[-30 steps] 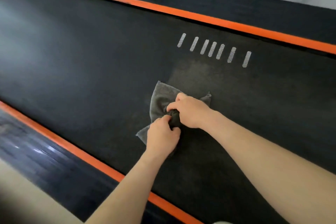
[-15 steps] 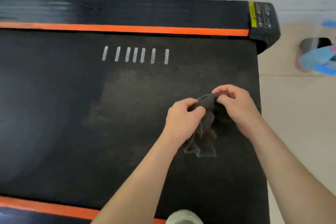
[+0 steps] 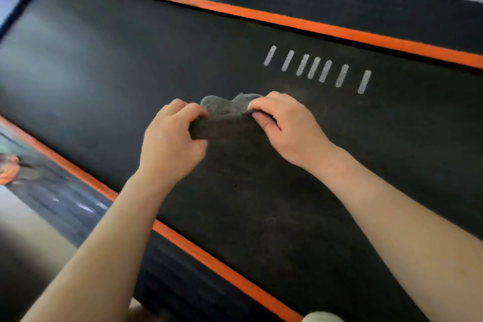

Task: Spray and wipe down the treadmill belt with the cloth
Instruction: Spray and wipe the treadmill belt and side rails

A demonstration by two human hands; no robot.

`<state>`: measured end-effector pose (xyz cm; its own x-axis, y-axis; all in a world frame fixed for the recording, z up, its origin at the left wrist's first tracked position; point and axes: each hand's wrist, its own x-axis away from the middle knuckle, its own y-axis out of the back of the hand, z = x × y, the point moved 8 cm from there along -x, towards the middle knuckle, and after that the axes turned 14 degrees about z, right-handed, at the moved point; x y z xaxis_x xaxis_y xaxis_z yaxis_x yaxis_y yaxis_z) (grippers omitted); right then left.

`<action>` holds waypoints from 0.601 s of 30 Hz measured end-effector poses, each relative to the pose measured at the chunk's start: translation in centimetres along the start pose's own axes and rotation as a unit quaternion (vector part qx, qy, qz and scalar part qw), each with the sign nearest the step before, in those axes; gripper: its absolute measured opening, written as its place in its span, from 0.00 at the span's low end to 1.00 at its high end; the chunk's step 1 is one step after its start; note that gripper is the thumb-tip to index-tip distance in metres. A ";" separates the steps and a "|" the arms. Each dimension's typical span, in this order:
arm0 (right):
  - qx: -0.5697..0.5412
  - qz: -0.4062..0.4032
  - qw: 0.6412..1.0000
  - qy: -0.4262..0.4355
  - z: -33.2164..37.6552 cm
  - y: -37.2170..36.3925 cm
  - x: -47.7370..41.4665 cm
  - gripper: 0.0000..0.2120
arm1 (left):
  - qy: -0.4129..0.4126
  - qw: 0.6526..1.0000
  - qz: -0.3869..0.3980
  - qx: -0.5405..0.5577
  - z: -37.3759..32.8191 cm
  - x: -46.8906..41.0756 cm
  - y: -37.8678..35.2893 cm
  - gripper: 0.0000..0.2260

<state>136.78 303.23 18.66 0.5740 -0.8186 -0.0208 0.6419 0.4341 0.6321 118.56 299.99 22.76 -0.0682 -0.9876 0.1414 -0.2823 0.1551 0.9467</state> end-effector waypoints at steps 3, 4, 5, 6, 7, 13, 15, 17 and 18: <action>0.109 0.248 0.959 -0.079 -1.3 -6.7 -1.6 0.12 | 0.084 0.968 0.236 0.006 4.5 3.5 -7.5 0.21; 0.141 0.270 0.948 -0.089 -1.6 -7.9 -1.9 0.13 | 0.105 0.946 0.307 0.026 5.5 4.6 -9.8 0.23; 0.156 0.259 0.949 -0.086 -1.5 -9.0 -2.6 0.14 | 0.120 0.938 0.320 0.059 6.6 5.7 -11.3 0.22; 0.157 0.226 0.957 -0.086 -1.7 -9.1 -2.8 0.17 | 0.124 0.947 0.283 0.086 6.6 5.7 -11.7 0.20; 0.166 0.219 0.958 -0.081 -1.8 -10.2 -2.9 0.20 | 0.146 0.958 0.218 0.113 7.2 5.8 -11.8 0.19; 0.229 0.271 0.935 -0.014 -2.9 -16.1 -0.4 0.21 | 0.217 0.968 0.094 0.087 5.1 6.2 -14.2 0.21; 0.178 0.213 0.961 0.013 -3.3 -14.5 1.6 0.16 | 0.153 0.970 0.125 0.143 0.9 6.9 -15.9 0.17; 0.106 0.114 0.988 0.005 -4.2 -11.1 4.0 0.14 | 0.091 0.961 0.186 0.183 -3.3 7.8 -17.3 0.11; 0.071 0.075 0.995 -0.011 -4.4 -9.7 4.5 0.15 | 0.081 0.961 0.179 0.194 -4.0 8.1 -17.3 0.09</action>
<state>135.36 296.98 8.98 0.6457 -0.7573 0.0977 0.4701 0.4952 0.7306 126.74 289.20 8.75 -0.0865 -0.8555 0.5106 -0.6064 0.4518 0.6543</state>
